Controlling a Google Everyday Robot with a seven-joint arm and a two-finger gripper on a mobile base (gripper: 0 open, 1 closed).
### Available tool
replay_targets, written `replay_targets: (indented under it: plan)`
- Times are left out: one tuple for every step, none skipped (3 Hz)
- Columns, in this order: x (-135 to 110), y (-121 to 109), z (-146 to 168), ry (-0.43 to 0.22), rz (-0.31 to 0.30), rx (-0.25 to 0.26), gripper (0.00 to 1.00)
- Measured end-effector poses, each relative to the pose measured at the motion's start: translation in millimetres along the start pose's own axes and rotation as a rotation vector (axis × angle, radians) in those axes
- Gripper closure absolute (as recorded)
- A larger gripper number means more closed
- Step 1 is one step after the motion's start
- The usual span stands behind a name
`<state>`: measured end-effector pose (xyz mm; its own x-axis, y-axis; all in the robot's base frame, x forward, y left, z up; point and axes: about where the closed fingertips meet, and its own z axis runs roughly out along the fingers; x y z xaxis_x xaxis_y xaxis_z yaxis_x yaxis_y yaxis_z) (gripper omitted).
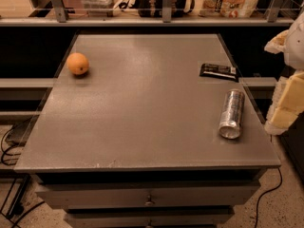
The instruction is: Move redbull can near orange
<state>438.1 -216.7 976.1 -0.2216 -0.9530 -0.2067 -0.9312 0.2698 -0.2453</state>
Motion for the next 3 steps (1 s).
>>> replay_targets:
  plan:
    - [-0.3, -0.4, -0.8, -0.002, 0.003, 0.004, 0.0]
    - [1.6, -3.6, 9.6, -0.028, 0.115, -0.019, 0.0]
    - [-0.8, -5.5, 36.5, -0.036, 0.296, -0.059, 0.0]
